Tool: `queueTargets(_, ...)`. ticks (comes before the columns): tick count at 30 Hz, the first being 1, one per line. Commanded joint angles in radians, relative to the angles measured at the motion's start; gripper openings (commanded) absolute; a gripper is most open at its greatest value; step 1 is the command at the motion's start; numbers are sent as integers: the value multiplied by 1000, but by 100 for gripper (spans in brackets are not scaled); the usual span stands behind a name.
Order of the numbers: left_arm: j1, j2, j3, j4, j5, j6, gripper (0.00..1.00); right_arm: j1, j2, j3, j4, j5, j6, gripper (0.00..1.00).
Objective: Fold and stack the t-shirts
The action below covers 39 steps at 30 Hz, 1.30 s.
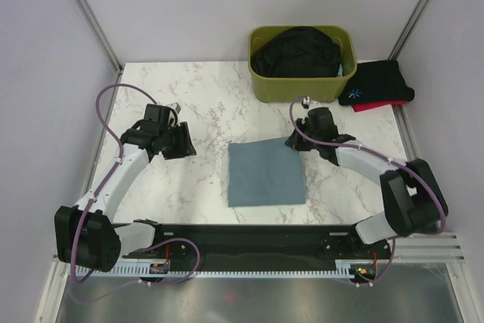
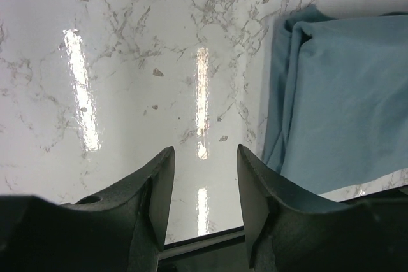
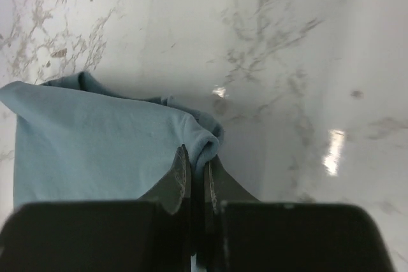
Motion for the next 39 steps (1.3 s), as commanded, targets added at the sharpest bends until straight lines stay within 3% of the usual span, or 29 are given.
queueTargets(1, -1, -22, 8, 34, 29, 46, 51, -8, -165, 69, -243, 321, -128, 0)
queueTargets(10, -21, -30, 3, 39, 52, 41, 50, -53, -270, 186, -329, 810, -309, 0)
queueTargets(11, -26, -31, 0, 40, 52, 41, 50, -61, -273, 203, -322, 905, -329, 0)
queueTargets(14, -46, -27, 0, 40, 52, 43, 50, -103, -297, 191, -215, 976, -444, 0)
queueTargets(18, -64, -28, 0, 40, 54, 44, 50, -223, -332, 129, 34, 916, -565, 0)
queueTargets(24, -78, -19, 0, 42, 55, 44, 50, -373, -250, 172, 180, 782, -593, 0)
queueTargets(27, -78, -16, 0, 40, 61, 44, 50, -383, -179, 206, 287, 737, -673, 0)
queueTargets(39, -81, 7, 3, 42, 66, 46, 50, -475, 49, 442, 410, 595, -708, 0)
